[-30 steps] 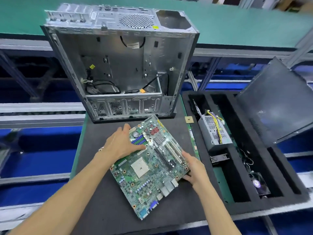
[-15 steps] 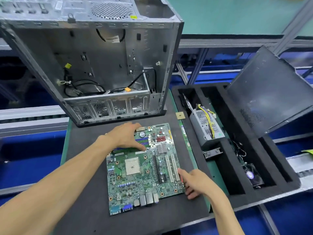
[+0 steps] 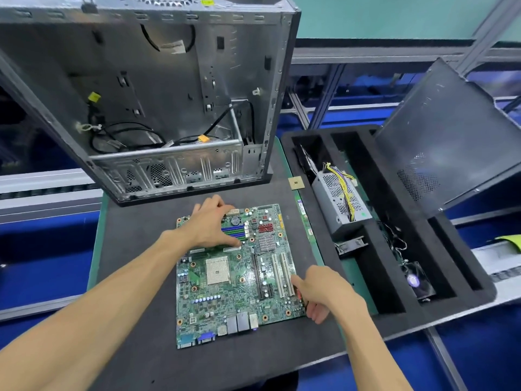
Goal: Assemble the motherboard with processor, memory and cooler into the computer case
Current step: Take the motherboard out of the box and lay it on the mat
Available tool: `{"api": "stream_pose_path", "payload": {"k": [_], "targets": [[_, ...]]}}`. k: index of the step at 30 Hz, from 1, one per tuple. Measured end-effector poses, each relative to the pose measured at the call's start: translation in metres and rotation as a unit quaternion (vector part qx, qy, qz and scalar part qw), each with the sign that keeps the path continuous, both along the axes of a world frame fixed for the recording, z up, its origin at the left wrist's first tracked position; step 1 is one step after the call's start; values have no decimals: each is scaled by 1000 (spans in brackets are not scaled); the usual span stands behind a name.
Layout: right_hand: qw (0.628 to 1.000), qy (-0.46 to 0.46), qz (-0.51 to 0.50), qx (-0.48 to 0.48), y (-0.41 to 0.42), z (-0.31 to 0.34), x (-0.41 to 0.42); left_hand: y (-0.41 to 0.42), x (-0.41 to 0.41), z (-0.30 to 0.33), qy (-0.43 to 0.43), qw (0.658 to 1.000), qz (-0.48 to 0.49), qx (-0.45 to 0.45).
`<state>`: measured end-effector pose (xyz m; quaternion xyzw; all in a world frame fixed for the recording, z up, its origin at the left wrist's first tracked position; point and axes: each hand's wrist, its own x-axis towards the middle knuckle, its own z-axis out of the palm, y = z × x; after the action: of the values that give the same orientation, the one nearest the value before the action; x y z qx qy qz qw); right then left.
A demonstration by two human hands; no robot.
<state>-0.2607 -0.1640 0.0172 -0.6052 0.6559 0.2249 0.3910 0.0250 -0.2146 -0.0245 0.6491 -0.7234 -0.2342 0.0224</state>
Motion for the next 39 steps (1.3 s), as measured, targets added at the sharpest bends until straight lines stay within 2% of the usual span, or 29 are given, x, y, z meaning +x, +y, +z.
{"api": "stream_pose_path", "payload": {"k": [3,8,12,15,19,23,29,33,35,39], "targets": [[997,0,-13,-72,-1,-3,1,1,-2,-2,-1,1000,-3,-10],[990,-29,-65,-119,-8,7,4,11,-5,-7,0,999,12,-43],[964,-37,-32,-260,-11,15,18,24,-5,-7,-2,998,29,-63],[941,-116,-31,-317,-16,11,35,42,-6,-6,26,986,110,-123],[911,-200,-25,-360,-25,-11,53,66,-6,-1,38,934,277,-222],[907,-223,8,-359,-27,-33,78,86,-6,0,72,920,347,-167],[896,-189,69,-395,-27,-52,91,113,-14,-12,76,931,326,-148],[899,-179,90,-388,-31,-50,85,102,-21,-5,39,918,362,-156],[896,-208,59,-388,-36,-43,78,91,-29,1,25,913,363,-182],[860,-265,-16,-435,-57,-28,56,60,-58,15,46,927,296,-225]]}}
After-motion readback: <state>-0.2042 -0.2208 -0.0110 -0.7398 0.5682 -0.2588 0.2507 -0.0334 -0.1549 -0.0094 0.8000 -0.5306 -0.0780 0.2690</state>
